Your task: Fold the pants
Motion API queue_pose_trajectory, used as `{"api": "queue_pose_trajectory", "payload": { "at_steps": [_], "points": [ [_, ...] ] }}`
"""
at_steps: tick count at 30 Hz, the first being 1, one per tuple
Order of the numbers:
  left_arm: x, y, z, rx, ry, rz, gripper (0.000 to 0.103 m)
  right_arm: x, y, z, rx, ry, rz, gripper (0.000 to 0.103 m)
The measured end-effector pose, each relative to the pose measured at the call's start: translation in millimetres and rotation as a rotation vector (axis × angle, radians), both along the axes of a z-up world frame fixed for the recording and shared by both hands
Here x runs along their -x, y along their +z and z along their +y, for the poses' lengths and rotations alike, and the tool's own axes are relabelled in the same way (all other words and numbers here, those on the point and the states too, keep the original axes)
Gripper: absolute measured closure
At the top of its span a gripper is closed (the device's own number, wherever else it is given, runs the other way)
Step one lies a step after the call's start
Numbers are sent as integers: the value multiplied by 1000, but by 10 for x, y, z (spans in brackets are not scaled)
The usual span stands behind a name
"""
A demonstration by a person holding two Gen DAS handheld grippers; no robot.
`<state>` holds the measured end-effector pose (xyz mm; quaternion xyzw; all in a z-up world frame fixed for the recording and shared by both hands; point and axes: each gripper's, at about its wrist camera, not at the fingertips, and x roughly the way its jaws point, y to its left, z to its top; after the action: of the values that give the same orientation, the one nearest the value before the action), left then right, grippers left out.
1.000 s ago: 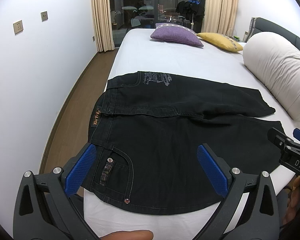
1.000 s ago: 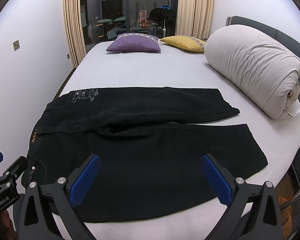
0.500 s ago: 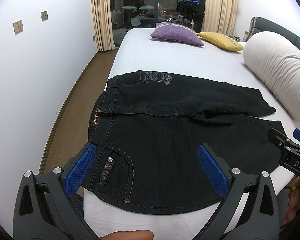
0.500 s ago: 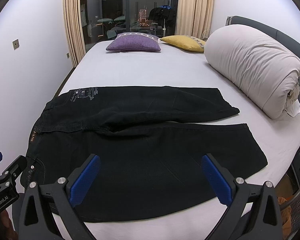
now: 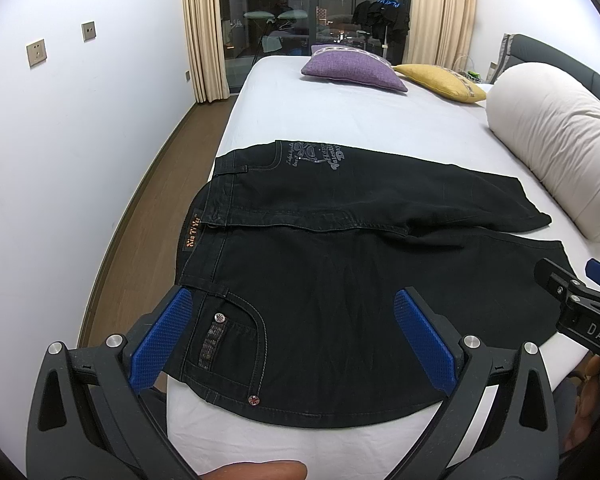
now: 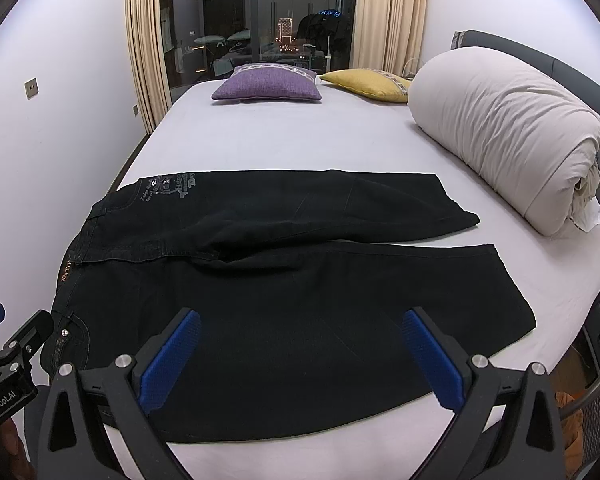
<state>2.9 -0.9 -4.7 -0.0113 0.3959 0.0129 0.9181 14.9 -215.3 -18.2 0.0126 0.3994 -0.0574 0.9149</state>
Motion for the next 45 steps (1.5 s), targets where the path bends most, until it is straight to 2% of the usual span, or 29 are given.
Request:
{"api": "queue_pose_trajectory", "payload": {
  "at_steps": [28, 39, 43, 45],
  "points": [
    [-4, 5, -7, -1, 1, 4, 0, 34, -65, 57, -2, 7, 8, 0],
    [-20, -151, -21, 26, -17, 26, 0, -38, -93, 65, -7, 17, 25, 0],
    [-181, -223, -8, 42, -53, 59, 0, -103, -116, 13, -46, 63, 18, 0],
    [-351, -237, 15, 55, -97, 63, 0, -135, -115, -33, -91, 124, -3, 0]
  ]
}}
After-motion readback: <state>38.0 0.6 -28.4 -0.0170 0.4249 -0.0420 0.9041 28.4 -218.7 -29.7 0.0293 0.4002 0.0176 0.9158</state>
